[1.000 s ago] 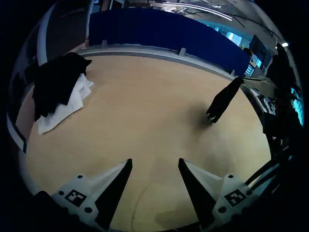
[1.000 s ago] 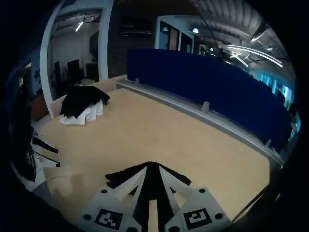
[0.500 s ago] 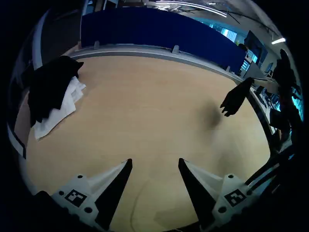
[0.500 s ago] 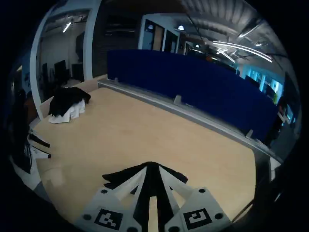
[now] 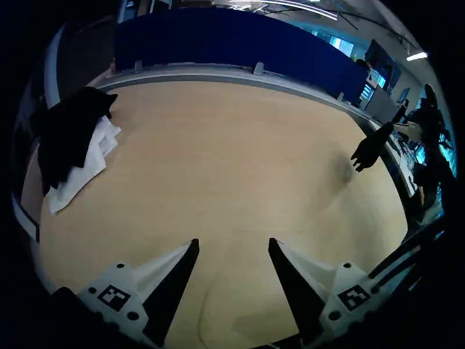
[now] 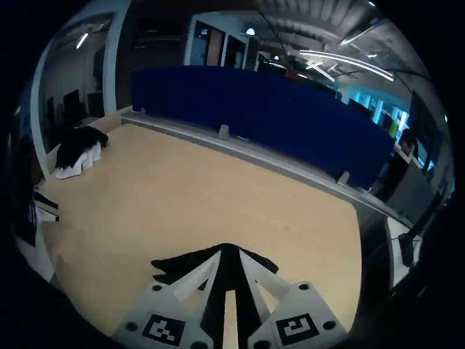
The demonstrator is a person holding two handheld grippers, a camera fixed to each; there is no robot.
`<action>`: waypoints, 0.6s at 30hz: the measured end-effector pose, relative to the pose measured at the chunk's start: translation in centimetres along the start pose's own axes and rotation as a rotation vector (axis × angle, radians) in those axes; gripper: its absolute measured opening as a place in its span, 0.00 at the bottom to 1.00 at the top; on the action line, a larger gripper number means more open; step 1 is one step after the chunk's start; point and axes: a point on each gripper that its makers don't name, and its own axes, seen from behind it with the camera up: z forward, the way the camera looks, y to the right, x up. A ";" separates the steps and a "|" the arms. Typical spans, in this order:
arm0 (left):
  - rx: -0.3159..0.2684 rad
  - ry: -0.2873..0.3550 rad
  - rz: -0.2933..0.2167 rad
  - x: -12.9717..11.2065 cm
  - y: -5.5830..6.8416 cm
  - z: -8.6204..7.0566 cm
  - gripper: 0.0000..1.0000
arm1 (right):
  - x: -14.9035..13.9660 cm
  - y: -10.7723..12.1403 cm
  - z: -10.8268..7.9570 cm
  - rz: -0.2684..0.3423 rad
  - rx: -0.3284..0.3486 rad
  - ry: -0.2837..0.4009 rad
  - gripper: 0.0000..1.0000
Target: Fold towel
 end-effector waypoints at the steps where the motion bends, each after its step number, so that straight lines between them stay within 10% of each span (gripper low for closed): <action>1: 0.001 -0.002 0.001 0.0 0.1 0.0 0.88 | -0.3 0.7 -0.1 0.000 -0.007 -0.006 0.07; 18: 0.012 -0.021 0.005 -0.1 1.3 0.6 0.88 | -3.9 9.6 -1.0 0.040 -0.085 -0.059 0.07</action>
